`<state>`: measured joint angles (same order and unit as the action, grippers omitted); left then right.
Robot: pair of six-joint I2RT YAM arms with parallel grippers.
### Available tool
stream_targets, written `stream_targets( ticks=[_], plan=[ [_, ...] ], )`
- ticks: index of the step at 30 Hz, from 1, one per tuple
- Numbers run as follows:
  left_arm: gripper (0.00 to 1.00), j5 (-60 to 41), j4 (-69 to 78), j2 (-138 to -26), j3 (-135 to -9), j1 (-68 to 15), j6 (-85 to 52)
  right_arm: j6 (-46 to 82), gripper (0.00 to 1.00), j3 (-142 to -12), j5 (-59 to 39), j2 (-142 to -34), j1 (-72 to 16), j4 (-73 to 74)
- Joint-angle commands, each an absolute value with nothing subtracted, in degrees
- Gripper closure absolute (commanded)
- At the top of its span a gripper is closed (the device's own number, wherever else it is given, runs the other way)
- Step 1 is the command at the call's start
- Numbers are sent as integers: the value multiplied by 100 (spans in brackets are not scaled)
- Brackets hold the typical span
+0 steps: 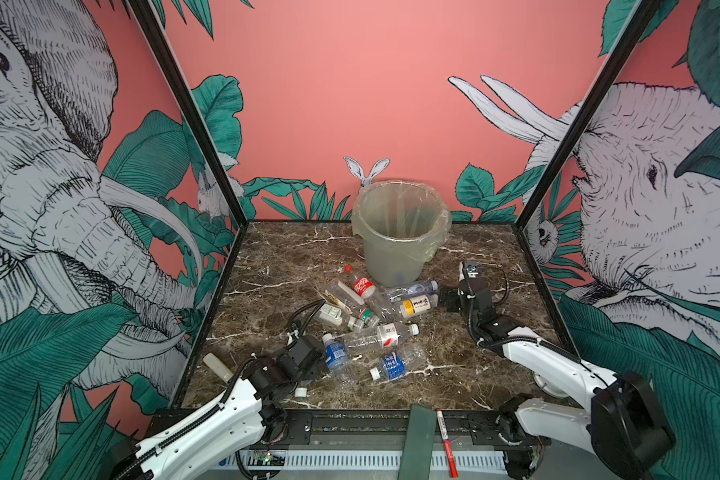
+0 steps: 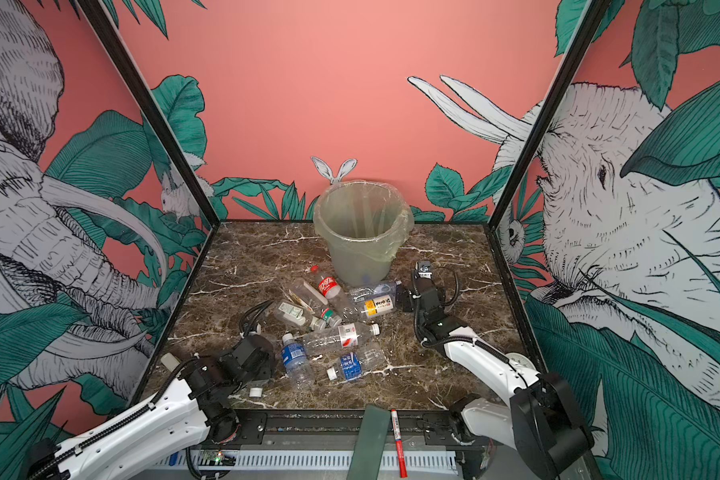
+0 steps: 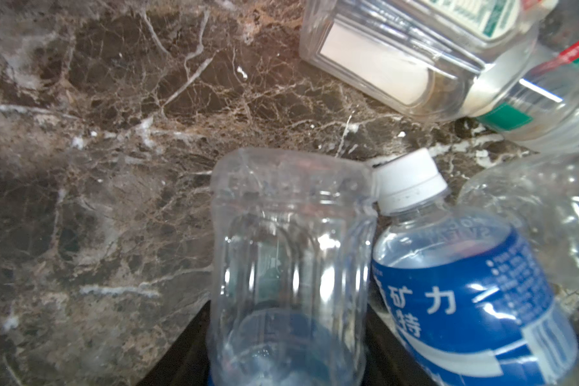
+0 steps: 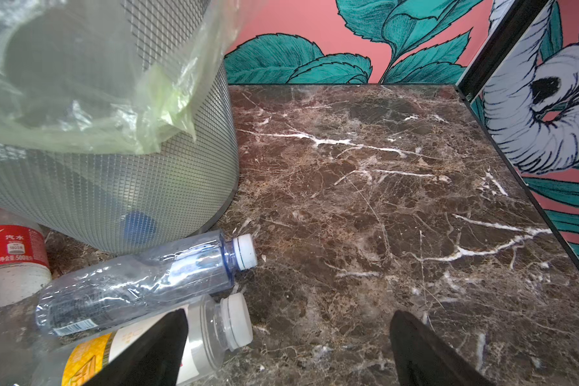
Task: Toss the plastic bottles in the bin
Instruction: 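Close the left gripper around the clear ridged bottle nearest the robot, then lift the clear bottle with the left gripper and release it into the bin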
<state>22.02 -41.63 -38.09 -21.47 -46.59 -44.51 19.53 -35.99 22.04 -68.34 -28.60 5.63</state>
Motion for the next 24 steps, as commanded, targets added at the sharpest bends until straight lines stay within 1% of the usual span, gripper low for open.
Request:
stream_targets(
  ticks=[1, 6, 10, 16, 20, 24],
  plan=[
    [51, 2425, -4179, -3712, -2392, -4677, -4118, 1979, 4, -3763, 2243, -6922, -2838, 555],
    [52, 2399, -4011, -3373, -2460, -4676, -3611, 1986, 4, -3771, 2241, -6934, -2834, 543],
    [56, 2284, -3875, -2851, -2482, -4678, -3182, 1992, 4, -3797, 2281, -6994, -2843, 504],
    [57, 1561, -3270, -2327, -2494, -4676, -2519, 2012, 4, -3789, 2310, -7027, -2837, 536],
    [57, 1326, -2962, -2441, -2786, -4677, -2133, 2004, 3, -3829, 2276, -7075, -2835, 504],
    [57, 1213, -2592, -3010, -3291, -4682, -1858, 2003, 3, -3853, 2272, -7088, -2839, 475]
  ],
)
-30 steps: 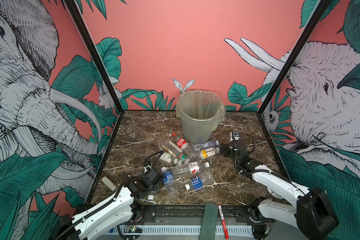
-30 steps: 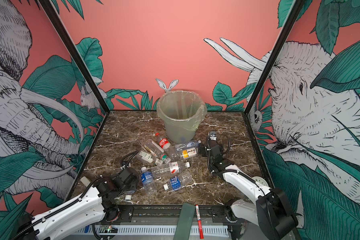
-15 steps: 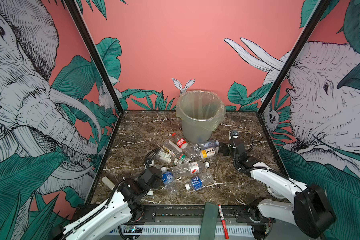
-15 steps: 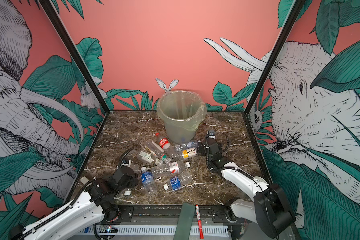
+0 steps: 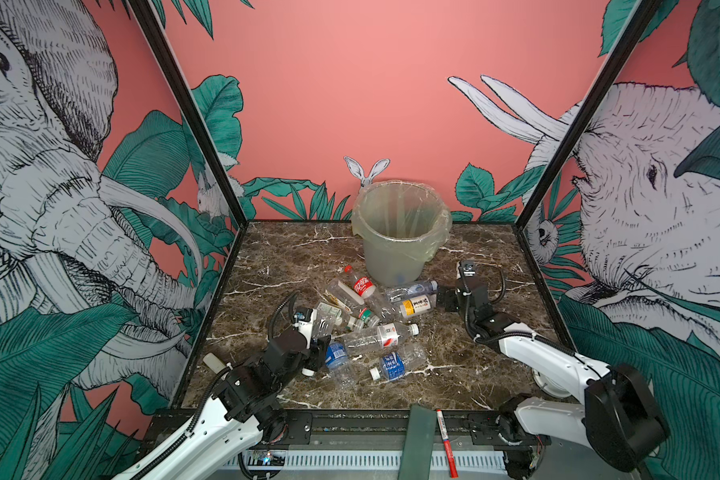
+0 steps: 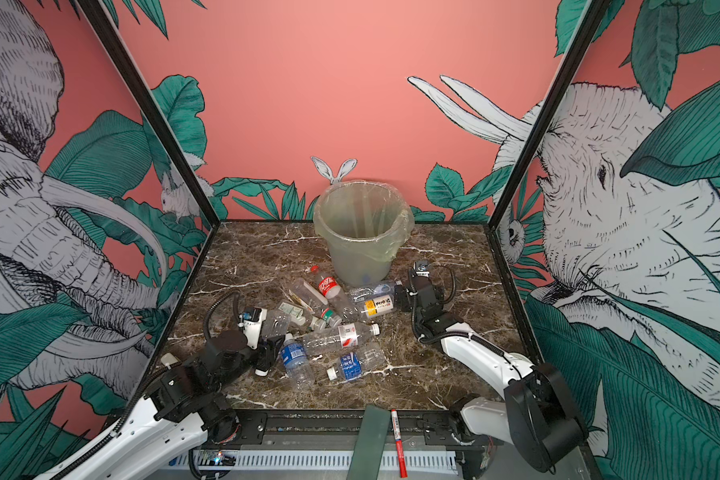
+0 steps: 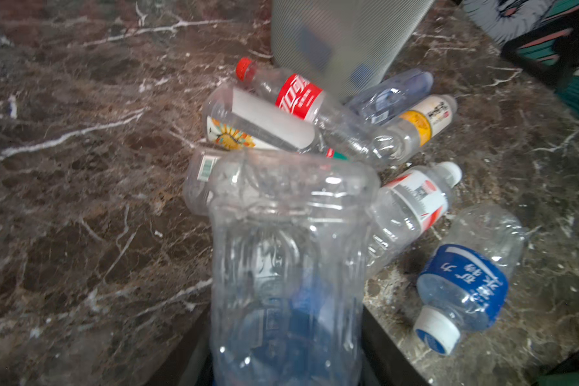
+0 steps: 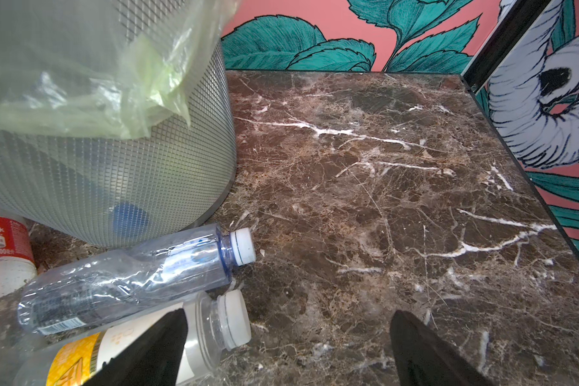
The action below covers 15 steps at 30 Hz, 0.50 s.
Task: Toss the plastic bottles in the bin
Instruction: 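Lift the clear bottle with the left gripper and release it into the bin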
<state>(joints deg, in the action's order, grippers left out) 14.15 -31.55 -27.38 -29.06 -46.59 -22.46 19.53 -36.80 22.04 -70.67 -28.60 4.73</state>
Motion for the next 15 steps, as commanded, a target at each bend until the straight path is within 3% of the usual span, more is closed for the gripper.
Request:
stream_targets(
  ticks=[1, 8, 11, 15],
  plan=[
    [57, 1184, -2461, -3173, -3415, -4679, -1797, 1995, 3, -3858, 2272, -7095, -2833, 470],
    [55, 1048, -1522, -4450, -4529, -4677, -1135, 1989, 3, -3981, 2331, -7231, -2834, 334],
    [55, 1063, -1160, -5447, -5590, -4629, -590, 1986, 3, -4053, 2268, -7291, -2838, 278],
    [54, -16, -599, -7226, -7630, -3915, -387, 1986, 2, -4304, 2313, -7485, -2836, -56]
  ],
)
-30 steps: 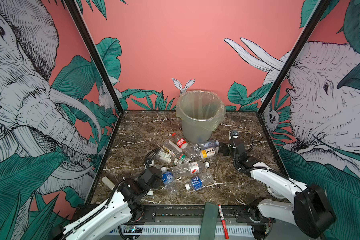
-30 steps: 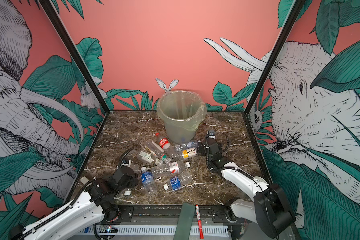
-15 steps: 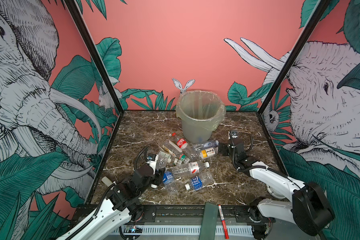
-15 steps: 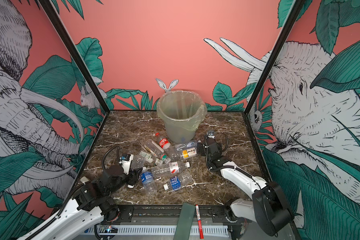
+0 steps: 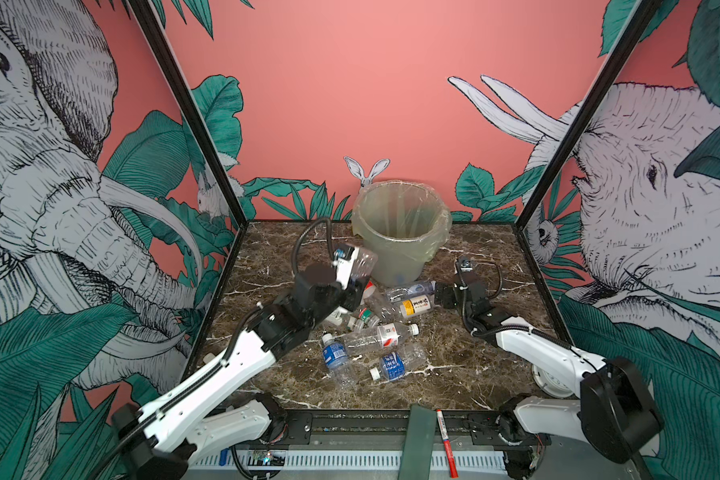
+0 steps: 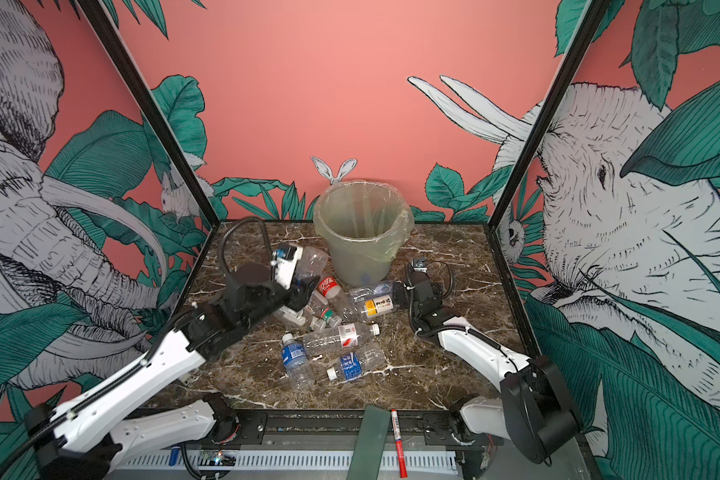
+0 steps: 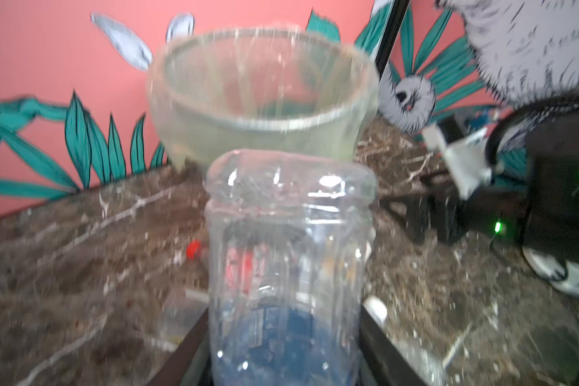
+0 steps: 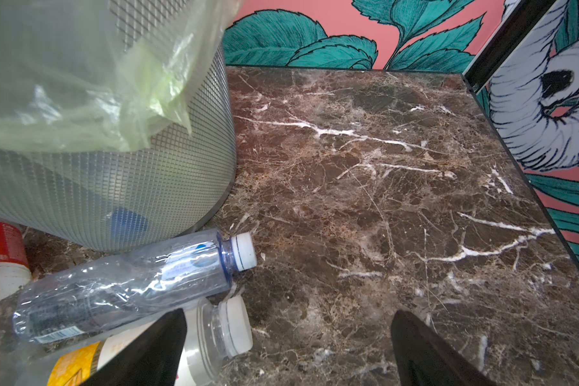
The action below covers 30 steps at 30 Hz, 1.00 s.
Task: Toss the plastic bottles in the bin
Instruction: 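Lift the clear bottle with the left gripper and release it into the bin, then lower the left gripper back over the pile toward a blue-labeled water bottle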
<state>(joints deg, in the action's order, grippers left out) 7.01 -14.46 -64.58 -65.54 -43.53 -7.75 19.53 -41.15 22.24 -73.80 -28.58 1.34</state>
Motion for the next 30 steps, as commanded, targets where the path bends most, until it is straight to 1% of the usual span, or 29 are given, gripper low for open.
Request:
stream_targets(
  ticks=[1, 2, 3, 5, 6, 7, 9, 10, 14, 17, 21, 26, 30],
  plan=[
    [53, -204, -624, -7812, -8351, -3694, -353, 1986, 2, -4329, 2298, -7540, -2827, -57],
    [50, -442, -725, -8370, -9133, -3548, -335, 1998, 2, -4357, 2273, -7592, -2825, -84],
    [45, -663, -988, -8986, -9970, -3386, -366, 2010, 2, -4400, 2218, -7654, -2814, -142],
    [20, -929, -1602, -10193, -11842, -3144, -517, 2030, 2, -4464, 2146, -7706, -2804, -224],
    [3, -951, -1986, -10725, -12677, -3049, -570, 2040, 1, -4479, 2127, -7700, -2797, -251],
    [0, -919, -2314, -11131, -13432, -2975, -605, 2051, 1, -4478, 2103, -7660, -2786, -271],
    [0, -972, -2613, -11426, -13984, -2880, -672, 2044, 1, -4451, 2045, -7577, -2773, -251],
    [0, -1010, -2547, -11345, -13866, -2870, -669, 2039, 1, -4439, 2037, -7545, -2761, -246],
    [0, -984, -1395, -10124, -11722, -2874, -785, 2047, 0, -4380, 2048, -7428, -2735, -191],
    [0, -858, -1034, -9345, -10629, -2888, -792, 2066, 1, -4342, 1982, -7445, -2725, -93],
    [0, -833, -1152, -8762, -9969, -2882, -843, 2074, 1, -4329, 1936, -7465, -2725, -40],
    [0, -942, -1325, -8299, -9387, -2883, -839, 2074, 0, -4333, 1890, -7513, -2727, -33],
    [0, -1377, -1051, -7908, -8673, -2884, -1019, 2057, 0, -4350, 1881, -7540, -2731, -44]
  ],
)
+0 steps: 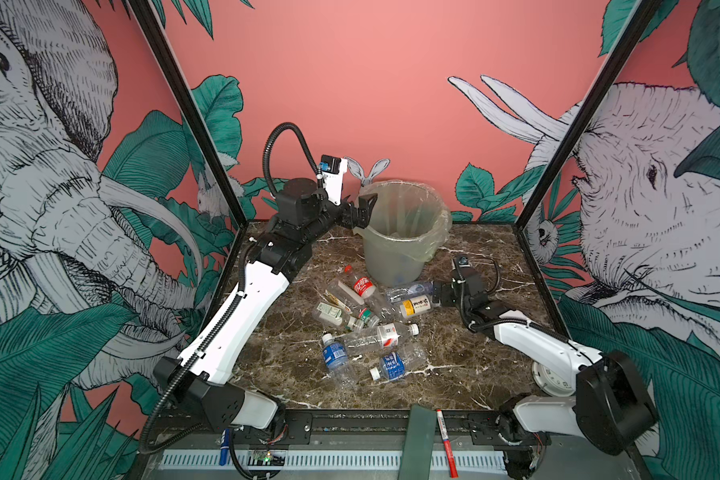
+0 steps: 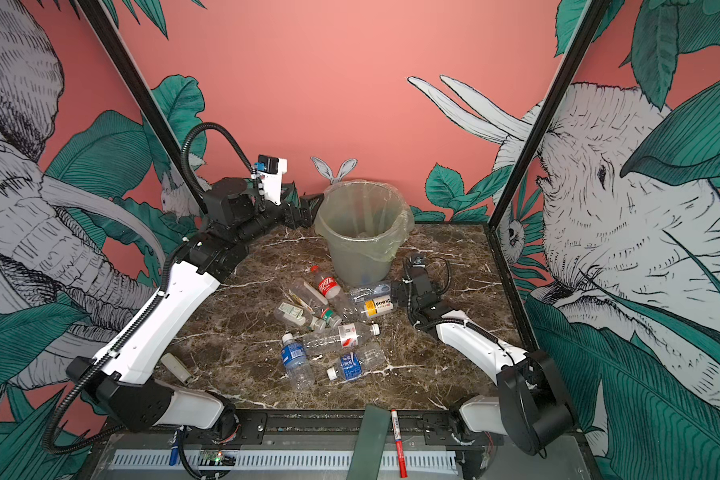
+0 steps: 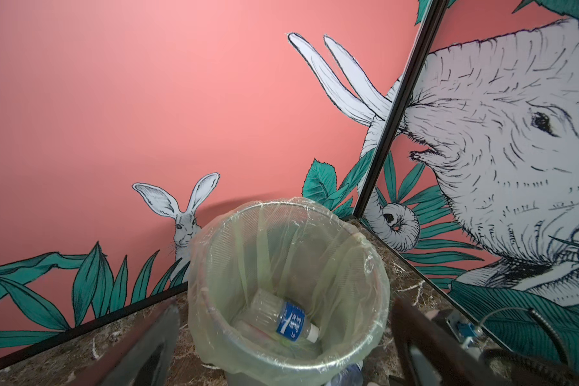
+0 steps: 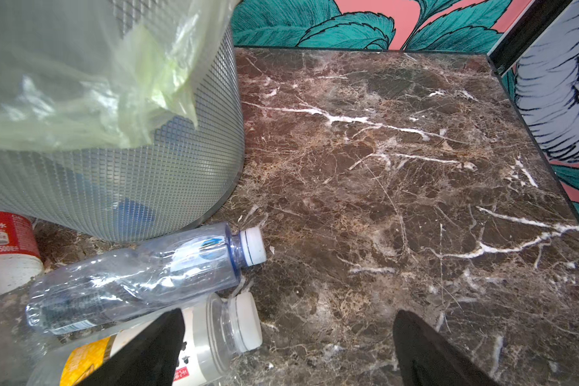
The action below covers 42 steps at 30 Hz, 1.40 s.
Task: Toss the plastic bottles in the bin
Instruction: 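Lower the left gripper back over the pile toward a blue-labeled water bottle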
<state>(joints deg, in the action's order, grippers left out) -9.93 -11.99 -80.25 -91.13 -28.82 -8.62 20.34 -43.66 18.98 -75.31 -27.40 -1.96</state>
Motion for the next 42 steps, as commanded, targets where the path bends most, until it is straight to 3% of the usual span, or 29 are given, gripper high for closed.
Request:
stream_targets(
  ticks=[1, 5, 8, 15, 21, 42],
  plan=[
    [0, -1564, -822, -7796, -8395, -2875, -1179, 2061, 1, -4346, 1890, -7541, -2726, -44],
    [0, -2026, 32, -7396, -7354, -2874, -1797, 2061, 1, -4351, 1890, -7541, -2726, -54],
    [0, -1878, -341, -7262, -7111, -2915, -1910, 2048, 1, -4361, 1926, -7556, -2722, -59],
    [0, -103, -1271, -6386, -6210, -3836, -1120, 2076, 1, -4368, 1924, -7540, -2725, -105],
    [1, 736, -1885, -5589, -5380, -3981, -1708, 2090, 1, -4377, 1932, -7564, -2726, -132],
    [5, 1892, -4075, -4612, -4409, -4754, -3883, 2127, 0, -4491, 1864, -7841, -2729, -220]
  ],
)
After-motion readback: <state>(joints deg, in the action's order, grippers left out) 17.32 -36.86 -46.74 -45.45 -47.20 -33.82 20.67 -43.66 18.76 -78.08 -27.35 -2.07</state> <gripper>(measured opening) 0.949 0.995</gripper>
